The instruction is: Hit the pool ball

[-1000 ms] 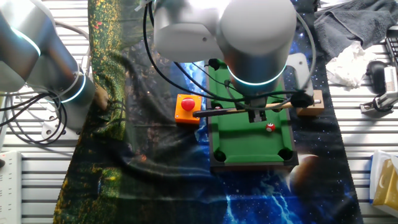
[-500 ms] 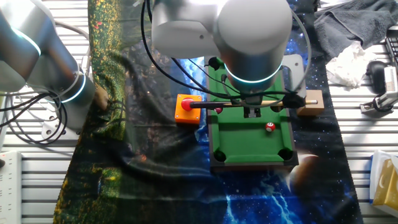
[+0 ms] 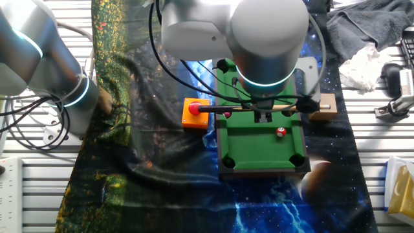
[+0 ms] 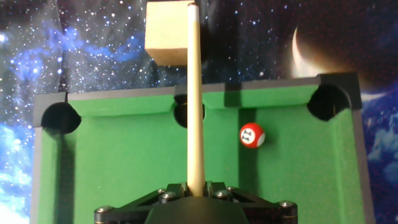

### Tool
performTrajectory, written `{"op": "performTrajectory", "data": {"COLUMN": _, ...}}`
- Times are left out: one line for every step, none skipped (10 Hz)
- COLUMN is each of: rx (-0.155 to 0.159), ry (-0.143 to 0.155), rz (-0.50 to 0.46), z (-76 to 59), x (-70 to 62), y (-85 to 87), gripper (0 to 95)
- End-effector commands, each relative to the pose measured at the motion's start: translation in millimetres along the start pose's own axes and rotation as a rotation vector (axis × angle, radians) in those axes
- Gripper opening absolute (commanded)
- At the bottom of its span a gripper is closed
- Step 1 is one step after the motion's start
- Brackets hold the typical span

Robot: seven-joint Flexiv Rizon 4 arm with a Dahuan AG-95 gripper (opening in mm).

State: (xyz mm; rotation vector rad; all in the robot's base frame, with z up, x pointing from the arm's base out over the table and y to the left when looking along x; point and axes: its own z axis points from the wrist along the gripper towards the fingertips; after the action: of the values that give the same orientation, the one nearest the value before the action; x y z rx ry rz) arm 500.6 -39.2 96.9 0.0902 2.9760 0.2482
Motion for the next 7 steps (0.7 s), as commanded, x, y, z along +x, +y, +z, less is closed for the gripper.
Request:
{"op": "performTrajectory", "data": {"rx": -0.039, "ry": -0.003, "rz": 0.038, "z": -0.2, "x": -0.9, "y": 0.9, "gripper": 0.0}}
{"op": "performTrajectory", "data": {"rx": -0.034, "ry": 0.001, "rz": -0.004, "z": -0.2, "x": -0.9, "y": 0.9, "gripper": 0.0}}
{"op": "performTrajectory", "data": {"rx": -0.015, "ry": 0.008, "rz": -0.058, "z": -0.1, "x": -0.8, "y": 0.8, "gripper": 0.0}}
{"op": "performTrajectory", "data": {"rx": 0.043, "ry": 0.015, "rz": -0.148, "z": 0.0, "x": -0.7, "y": 0.8, "gripper": 0.0}}
{"op": "performTrajectory", "data": {"rx": 0.064, "ry": 0.023, "rz": -0.188, "z": 0.0, "x": -0.7, "y": 0.8, "gripper": 0.0}}
{"op": "performTrajectory", "data": {"rx": 0.118, "ry": 0.042, "rz": -0.28, "z": 0.0, "x": -0.6, "y": 0.7, "gripper": 0.0}}
{"op": "performTrajectory", "data": {"rx": 0.186, "ry": 0.06, "rz": -0.389, "z": 0.1, "x": -0.6, "y": 0.7, "gripper": 0.0}}
